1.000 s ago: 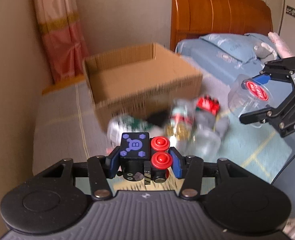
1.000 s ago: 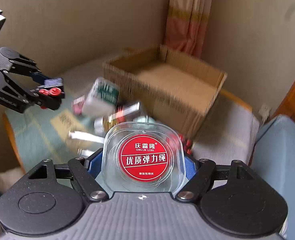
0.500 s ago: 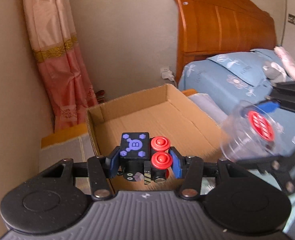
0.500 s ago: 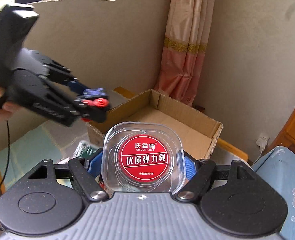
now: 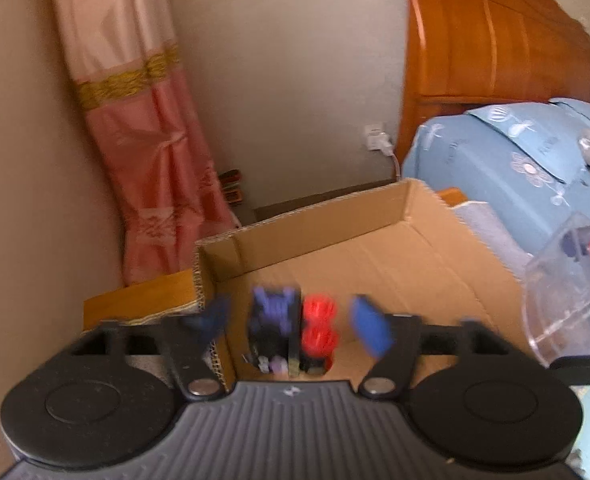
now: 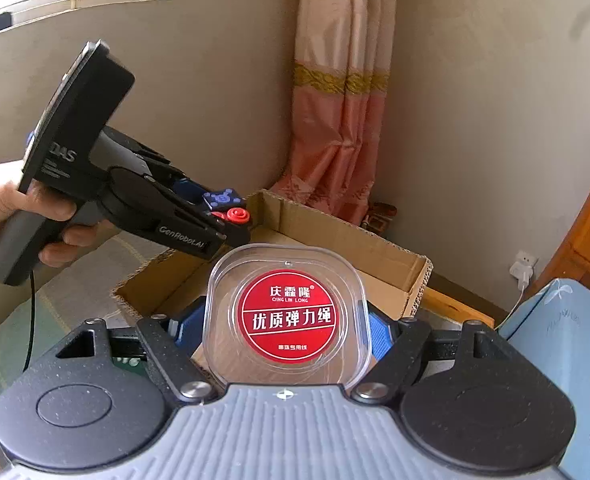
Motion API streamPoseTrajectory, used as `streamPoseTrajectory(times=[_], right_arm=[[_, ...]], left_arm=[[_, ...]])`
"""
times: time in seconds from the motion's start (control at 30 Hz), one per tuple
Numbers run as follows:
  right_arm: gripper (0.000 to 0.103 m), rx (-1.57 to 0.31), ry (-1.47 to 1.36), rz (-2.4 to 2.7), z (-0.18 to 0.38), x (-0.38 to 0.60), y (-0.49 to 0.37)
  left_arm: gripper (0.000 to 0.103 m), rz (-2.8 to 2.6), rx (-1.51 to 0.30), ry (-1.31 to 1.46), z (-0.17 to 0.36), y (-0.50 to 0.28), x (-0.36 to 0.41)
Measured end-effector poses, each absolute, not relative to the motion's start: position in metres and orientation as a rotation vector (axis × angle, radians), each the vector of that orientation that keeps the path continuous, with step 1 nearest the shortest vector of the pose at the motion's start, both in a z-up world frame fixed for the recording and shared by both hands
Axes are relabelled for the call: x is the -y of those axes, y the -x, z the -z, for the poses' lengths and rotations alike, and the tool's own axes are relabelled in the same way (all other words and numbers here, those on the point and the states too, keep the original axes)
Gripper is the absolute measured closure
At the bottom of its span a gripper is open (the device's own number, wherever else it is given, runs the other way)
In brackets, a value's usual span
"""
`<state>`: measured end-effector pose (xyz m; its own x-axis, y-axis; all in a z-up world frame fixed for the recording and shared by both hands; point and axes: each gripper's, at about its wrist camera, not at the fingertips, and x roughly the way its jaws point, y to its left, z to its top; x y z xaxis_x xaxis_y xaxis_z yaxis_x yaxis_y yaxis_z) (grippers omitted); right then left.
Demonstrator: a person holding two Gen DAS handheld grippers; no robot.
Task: Organize rigid objects
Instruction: 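Carry both items over the cardboard box and open both grippers to drop them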
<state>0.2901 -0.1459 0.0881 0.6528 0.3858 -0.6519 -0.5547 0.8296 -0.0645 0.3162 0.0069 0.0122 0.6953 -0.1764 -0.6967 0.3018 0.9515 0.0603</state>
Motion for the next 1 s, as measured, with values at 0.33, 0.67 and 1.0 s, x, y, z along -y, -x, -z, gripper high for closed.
streamPoseTrajectory(times=[0.33, 0.67, 1.0], right_arm=[[0.021, -0.708, 0.251, -0.513, -0.073, 0.144, -0.321], [0.016, -0.730, 0.235, -0.464, -0.065, 0.130, -0.362], [0.000, -0.700, 0.243, -0.405, -0.066, 0.128, -0.325]], left_arm=[[0.007, 0.307, -0.728, -0.155, -0.017, -0.281, -0.030], [0.004, 0.303, -0.690, -0.164, -0.031, -0.233, -0.045], [0.004, 0.297, -0.689, -0.164, -0.020, -0.198, -0.051]])
